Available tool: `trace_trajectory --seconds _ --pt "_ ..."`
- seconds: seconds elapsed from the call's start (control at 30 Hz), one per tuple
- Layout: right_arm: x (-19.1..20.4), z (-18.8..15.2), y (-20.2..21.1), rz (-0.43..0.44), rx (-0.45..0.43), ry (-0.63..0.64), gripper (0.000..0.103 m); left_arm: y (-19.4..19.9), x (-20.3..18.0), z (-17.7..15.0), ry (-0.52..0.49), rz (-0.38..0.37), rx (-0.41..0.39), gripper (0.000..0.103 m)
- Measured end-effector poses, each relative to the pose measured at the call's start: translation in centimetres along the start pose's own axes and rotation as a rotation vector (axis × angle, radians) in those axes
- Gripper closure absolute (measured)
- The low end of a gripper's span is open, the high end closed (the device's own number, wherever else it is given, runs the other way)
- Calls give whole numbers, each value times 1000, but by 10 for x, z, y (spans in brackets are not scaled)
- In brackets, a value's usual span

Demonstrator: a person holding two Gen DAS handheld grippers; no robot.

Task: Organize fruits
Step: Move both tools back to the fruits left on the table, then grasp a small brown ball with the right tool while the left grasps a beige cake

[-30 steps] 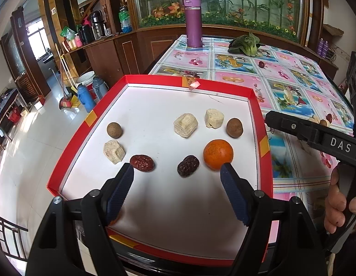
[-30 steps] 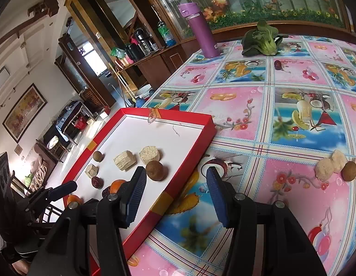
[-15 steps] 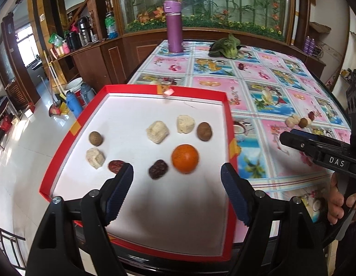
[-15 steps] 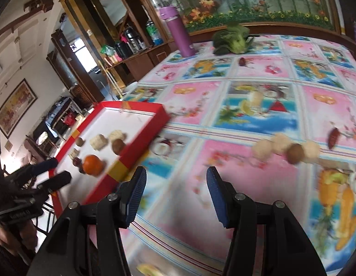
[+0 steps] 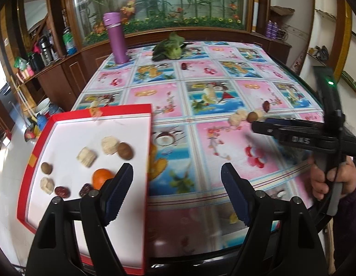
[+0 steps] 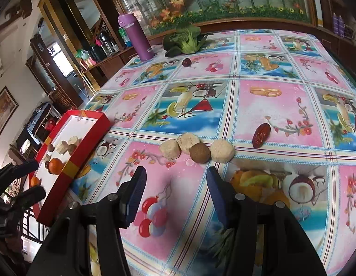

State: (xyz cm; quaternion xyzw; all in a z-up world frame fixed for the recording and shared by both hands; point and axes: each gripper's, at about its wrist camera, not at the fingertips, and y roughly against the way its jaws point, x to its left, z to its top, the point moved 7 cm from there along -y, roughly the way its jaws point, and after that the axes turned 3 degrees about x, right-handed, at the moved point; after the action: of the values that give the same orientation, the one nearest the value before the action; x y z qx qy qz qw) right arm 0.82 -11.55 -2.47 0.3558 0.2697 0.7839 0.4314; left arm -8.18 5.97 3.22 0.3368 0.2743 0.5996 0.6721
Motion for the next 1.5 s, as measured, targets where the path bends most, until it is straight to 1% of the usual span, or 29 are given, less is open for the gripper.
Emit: trace_trajectory --seconds 0.1,0.13,0.2,0.27,0.33,0.43,0.5,0.57,0.6,0.73,0.83,0.93,1.0,1.2,1.23,1.3,1.33,1.37,1.5 --pt "-4 2 -12 -55 15 20 50 0 -8 3 -17 -11 -1 24" --pt "-4 3 -16 -58 26 20 50 -1 -10 3 -21 -14 1 24" --pt "-6 6 -17 -71 18 24 51 -3 -11 3 -23 -16 8 24" --pt "-9 9 -19 -74 17 18 54 -5 -11 2 -23 -19 15 24" --pt "-11 12 -21 -82 17 16 61 -8 -12 2 -23 -21 23 24" --pt "-11 16 -25 -93 13 32 67 -13 -15 4 -26 -25 33 24" --pt "-10 17 -26 -117 9 58 69 -18 -18 7 -34 -22 38 24" --pt "-10 15 -26 -139 8 76 76 -24 -22 12 -48 -19 42 24" --pt "-12 14 -24 -143 9 78 84 -27 -24 14 -53 -18 45 24" --pt "-16 8 -16 -134 14 68 84 -42 -32 29 -63 -38 53 24" --pt "-23 1 -7 -100 17 32 84 -56 -41 43 -83 -57 51 24" --pt "-36 -2 0 -57 21 -37 84 -76 -53 52 -110 -88 74 24" --pt "-42 -2 3 -23 23 -74 84 -87 -62 56 -134 -101 85 24" --pt "-43 -2 4 -5 25 -82 84 -114 -82 62 -206 -123 104 24" --pt "-44 -2 4 -2 25 -84 84 -118 -83 63 -215 -123 105 25" --pt "-43 -3 4 -3 25 -83 84 -123 -86 63 -219 -138 116 31" --pt "-43 -3 4 -4 25 -82 83 -125 -88 63 -220 -149 125 37" --pt "-43 -3 4 -3 25 -82 83 -128 -89 63 -222 -155 133 40" --pt "-44 -3 4 -5 24 -80 83 -135 -93 60 -224 -164 144 43"
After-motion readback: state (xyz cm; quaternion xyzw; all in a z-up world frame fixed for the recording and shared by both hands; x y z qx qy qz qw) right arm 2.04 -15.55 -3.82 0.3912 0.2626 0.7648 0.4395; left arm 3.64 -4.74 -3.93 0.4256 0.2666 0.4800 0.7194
